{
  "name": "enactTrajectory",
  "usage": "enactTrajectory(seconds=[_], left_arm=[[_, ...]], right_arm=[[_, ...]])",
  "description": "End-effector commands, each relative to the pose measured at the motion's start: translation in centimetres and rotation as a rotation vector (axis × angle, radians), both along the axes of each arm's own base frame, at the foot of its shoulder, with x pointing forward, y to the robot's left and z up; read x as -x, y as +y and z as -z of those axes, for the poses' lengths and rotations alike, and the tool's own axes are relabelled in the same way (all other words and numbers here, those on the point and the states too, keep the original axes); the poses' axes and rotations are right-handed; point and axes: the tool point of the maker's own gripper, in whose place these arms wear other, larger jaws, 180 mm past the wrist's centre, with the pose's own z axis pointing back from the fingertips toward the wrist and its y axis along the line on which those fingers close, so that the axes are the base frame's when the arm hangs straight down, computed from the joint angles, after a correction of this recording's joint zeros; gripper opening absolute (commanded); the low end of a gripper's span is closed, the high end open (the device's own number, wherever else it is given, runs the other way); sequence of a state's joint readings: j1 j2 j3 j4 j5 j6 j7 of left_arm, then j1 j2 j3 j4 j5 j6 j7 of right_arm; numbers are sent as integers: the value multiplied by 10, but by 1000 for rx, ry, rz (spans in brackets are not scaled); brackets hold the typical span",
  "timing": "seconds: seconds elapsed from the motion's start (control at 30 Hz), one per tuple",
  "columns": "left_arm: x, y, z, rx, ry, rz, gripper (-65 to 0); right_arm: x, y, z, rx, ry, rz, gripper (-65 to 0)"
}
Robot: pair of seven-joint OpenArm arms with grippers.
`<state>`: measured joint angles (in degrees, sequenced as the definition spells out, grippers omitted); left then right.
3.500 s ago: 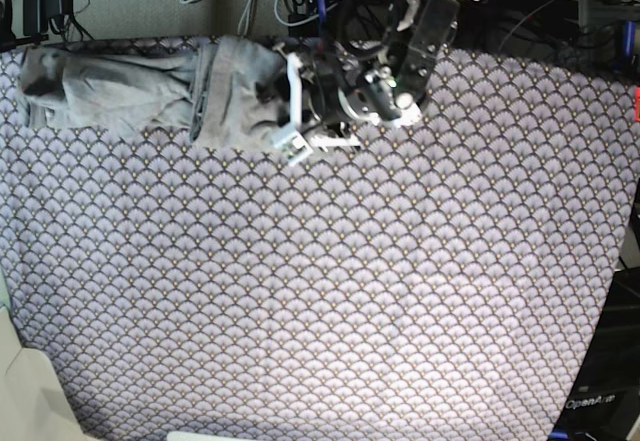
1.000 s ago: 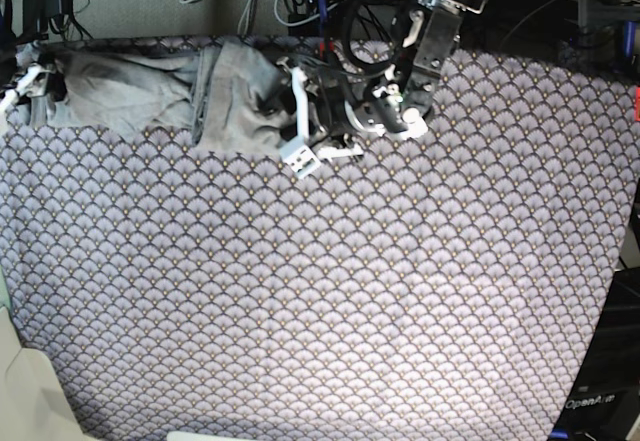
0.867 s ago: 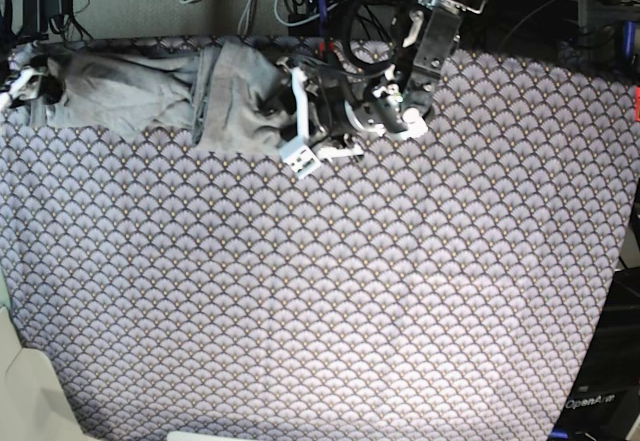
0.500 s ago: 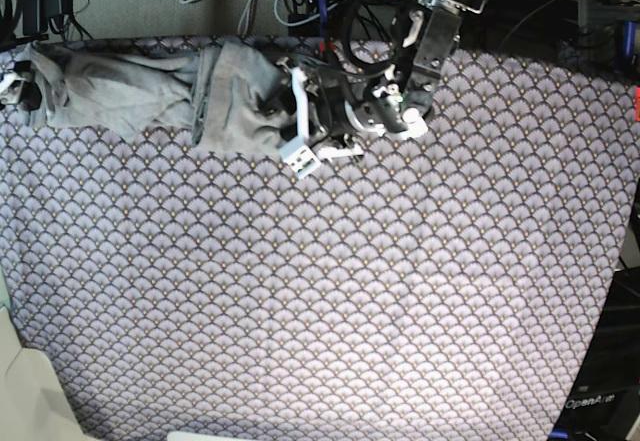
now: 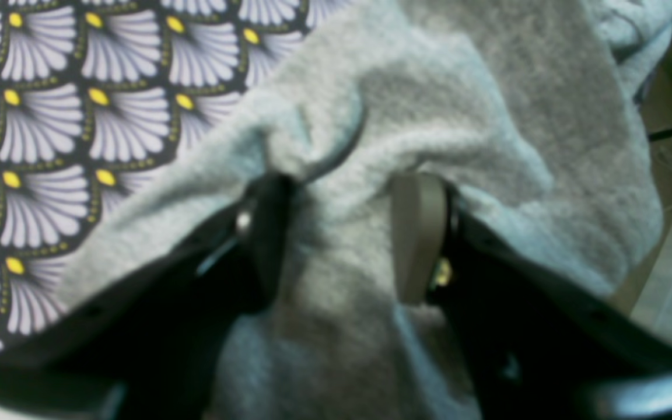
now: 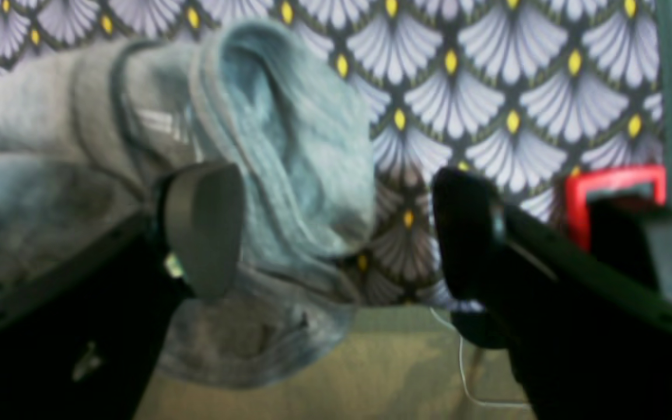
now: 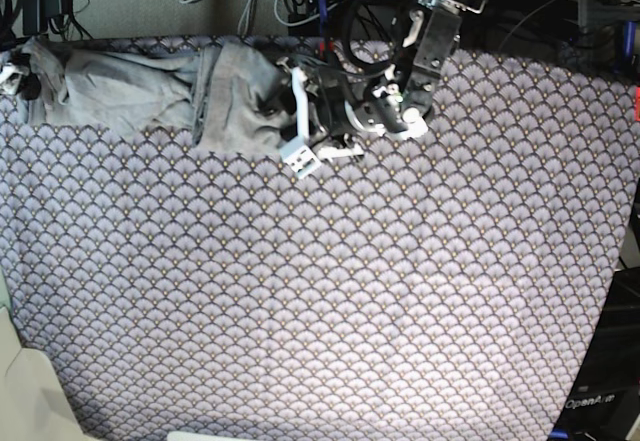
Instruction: Fold the T-shirt properly
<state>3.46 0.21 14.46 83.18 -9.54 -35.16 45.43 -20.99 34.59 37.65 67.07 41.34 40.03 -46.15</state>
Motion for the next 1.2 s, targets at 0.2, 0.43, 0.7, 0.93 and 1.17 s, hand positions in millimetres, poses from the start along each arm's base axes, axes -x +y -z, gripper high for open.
enactTrajectory(seconds=[0.2, 0.43, 0.7, 0.93, 1.17], left_arm=[[3, 12, 10, -85, 21, 1, -360], [3, 13, 10, -90, 21, 1, -360], [3, 13, 10, -90, 21, 1, -361], [3, 13, 10, -90, 21, 1, -361], [3, 13, 10, -90, 21, 1, -361]], right_arm=[[-9, 16, 5, -16, 2, -58, -138], [-8, 21, 8, -30, 3, -57, -143], [-15, 29, 11, -54, -10, -49, -295], [1, 44, 26, -90, 74, -62, -551], [-1, 43, 24, -82, 72, -69, -650]])
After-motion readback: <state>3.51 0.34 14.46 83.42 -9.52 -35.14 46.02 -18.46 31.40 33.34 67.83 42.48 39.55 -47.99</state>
